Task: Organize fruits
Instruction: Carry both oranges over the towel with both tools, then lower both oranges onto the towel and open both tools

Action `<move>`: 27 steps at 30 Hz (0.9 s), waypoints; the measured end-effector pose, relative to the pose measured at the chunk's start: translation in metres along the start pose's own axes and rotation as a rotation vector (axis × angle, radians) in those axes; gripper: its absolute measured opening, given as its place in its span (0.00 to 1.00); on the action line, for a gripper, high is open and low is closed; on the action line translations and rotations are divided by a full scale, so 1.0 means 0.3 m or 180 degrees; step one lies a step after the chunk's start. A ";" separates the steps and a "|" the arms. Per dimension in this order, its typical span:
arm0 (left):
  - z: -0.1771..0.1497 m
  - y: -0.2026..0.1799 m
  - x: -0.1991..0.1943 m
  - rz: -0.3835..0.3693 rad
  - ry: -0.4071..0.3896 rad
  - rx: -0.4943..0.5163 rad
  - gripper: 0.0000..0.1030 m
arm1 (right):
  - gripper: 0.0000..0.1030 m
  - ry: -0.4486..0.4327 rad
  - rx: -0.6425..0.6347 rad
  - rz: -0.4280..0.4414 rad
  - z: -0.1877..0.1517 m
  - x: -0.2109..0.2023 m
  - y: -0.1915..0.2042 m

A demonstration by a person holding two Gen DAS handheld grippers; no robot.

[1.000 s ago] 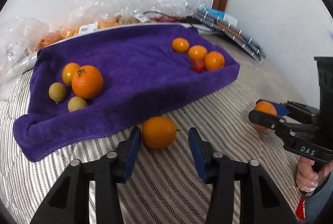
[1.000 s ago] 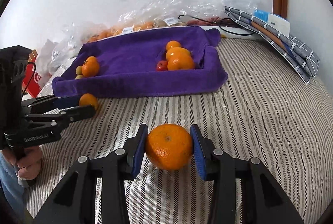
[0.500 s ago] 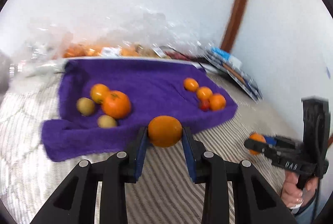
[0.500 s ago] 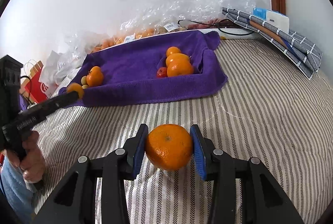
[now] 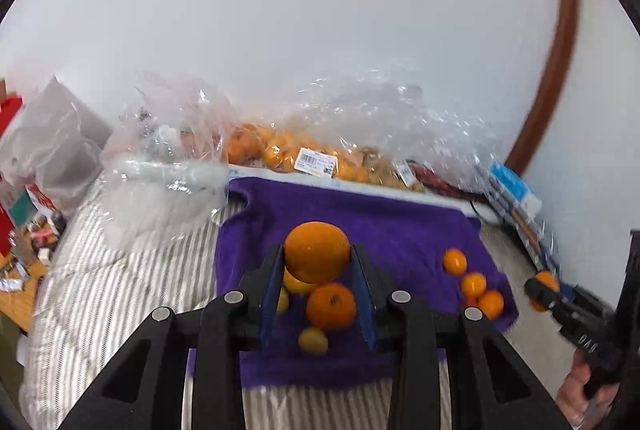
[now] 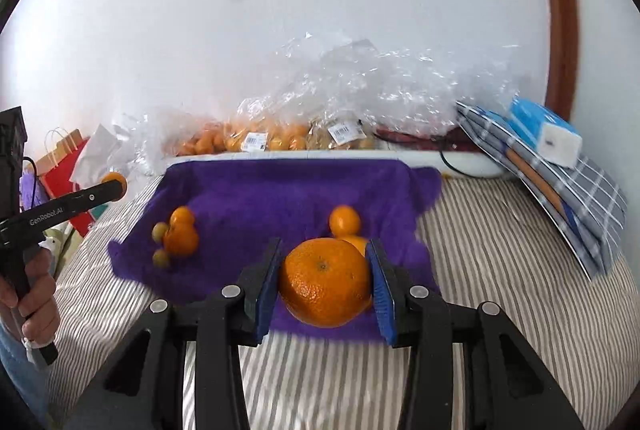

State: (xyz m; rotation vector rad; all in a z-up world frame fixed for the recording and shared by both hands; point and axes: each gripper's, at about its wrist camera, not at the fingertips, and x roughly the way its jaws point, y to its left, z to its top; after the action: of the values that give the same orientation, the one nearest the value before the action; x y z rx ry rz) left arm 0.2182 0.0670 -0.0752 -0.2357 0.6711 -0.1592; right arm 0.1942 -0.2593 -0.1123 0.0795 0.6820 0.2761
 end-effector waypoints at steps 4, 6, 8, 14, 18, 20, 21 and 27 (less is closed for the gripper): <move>0.030 0.020 0.110 0.0063 0.0014 -0.0115 0.31 | 0.40 0.0049 -0.0066 0.0029 0.053 0.111 0.025; 0.017 0.034 0.151 0.0061 0.0021 -0.0160 0.31 | 0.40 0.0076 -0.0064 0.0043 0.058 0.169 0.035; -0.005 0.058 0.183 0.0096 0.0070 -0.0219 0.31 | 0.40 0.0139 -0.0036 0.0086 0.048 0.220 0.039; -0.028 0.116 0.229 0.0293 0.0154 -0.0392 0.31 | 0.40 0.0134 -0.0228 0.0080 0.008 0.293 0.082; -0.042 0.102 0.250 0.0327 0.0196 -0.0306 0.31 | 0.40 0.0274 -0.0345 0.0063 -0.011 0.337 0.103; -0.047 0.096 0.264 0.0347 0.0227 -0.0270 0.31 | 0.40 0.0310 -0.0329 0.0069 -0.013 0.345 0.098; -0.051 0.099 0.268 0.0357 0.0237 -0.0273 0.31 | 0.40 0.0307 -0.0300 0.0071 -0.012 0.344 0.092; -0.054 0.092 0.270 0.0394 0.0223 -0.0241 0.31 | 0.41 0.0308 -0.0222 0.0042 -0.012 0.344 0.073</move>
State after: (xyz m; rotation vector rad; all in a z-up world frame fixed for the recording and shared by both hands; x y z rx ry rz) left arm 0.2726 0.0731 -0.1431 -0.2615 0.7601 -0.0237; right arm 0.2637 -0.2097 -0.1746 0.0041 0.7674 0.3175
